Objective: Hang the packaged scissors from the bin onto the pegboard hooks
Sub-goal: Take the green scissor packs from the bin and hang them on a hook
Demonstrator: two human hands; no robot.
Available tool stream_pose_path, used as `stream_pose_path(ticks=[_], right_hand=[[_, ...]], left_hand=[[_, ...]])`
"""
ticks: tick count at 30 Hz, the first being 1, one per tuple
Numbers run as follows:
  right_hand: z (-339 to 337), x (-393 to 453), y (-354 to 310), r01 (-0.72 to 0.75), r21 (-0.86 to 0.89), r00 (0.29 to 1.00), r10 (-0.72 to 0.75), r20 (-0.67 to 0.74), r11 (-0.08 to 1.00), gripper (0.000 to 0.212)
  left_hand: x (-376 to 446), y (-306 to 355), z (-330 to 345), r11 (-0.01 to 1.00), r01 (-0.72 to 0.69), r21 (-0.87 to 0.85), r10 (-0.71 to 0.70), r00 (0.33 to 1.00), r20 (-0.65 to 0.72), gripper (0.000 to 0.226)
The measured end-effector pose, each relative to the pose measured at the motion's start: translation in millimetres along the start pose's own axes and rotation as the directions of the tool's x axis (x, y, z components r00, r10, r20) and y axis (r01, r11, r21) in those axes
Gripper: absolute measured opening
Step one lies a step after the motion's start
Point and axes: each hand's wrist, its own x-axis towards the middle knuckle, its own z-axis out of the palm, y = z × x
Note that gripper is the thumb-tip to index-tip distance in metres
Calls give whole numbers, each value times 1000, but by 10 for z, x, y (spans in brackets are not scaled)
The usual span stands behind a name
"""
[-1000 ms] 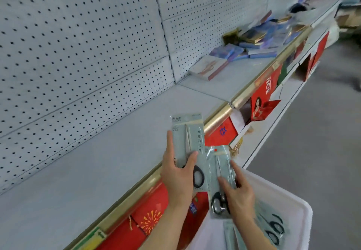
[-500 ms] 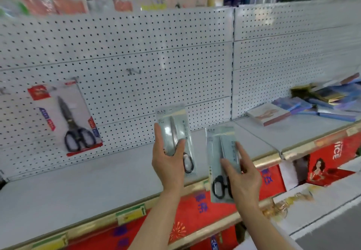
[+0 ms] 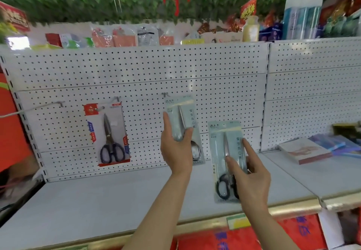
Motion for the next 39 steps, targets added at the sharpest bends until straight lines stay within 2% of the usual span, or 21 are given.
stream_pose_path(ticks=[6,20,25,29,31,33,36,39], right_hand=[[143,90,5,14,68,999,-16,32,998,58],[458,165,56,18,135,995,-31,94,991,59],[686,226,35,26,164,992,-47,120,986,60],[936,335,-48,53,194,986,-81,143,980,60],[1076,406,-101,60,206,984,-93,154,977,59],[1210,474,-137,61,216,982,-97,160,974,59],[1359,540,-136,50,239,983,-91,162,970,58],[1415,544,-58,24,262,985,-68,159,965,58]], left_hand=[[288,-86,71,998,22,55,-21,1000,-13,82],[501,-423,198,931,6,365,7,999,-36,81],[583,-596,101,931,-78,358,80,997,8,74],[727,-452,-65,957,-221,187,237,969,-70,50],[798,-221,-146,953,-299,52,299,954,11,45],[875,-20,-173,945,-327,14,322,936,141,45],[996,65,-165,930,-331,161,281,920,272,58],[1047,-20,-176,925,-325,197,255,915,312,61]])
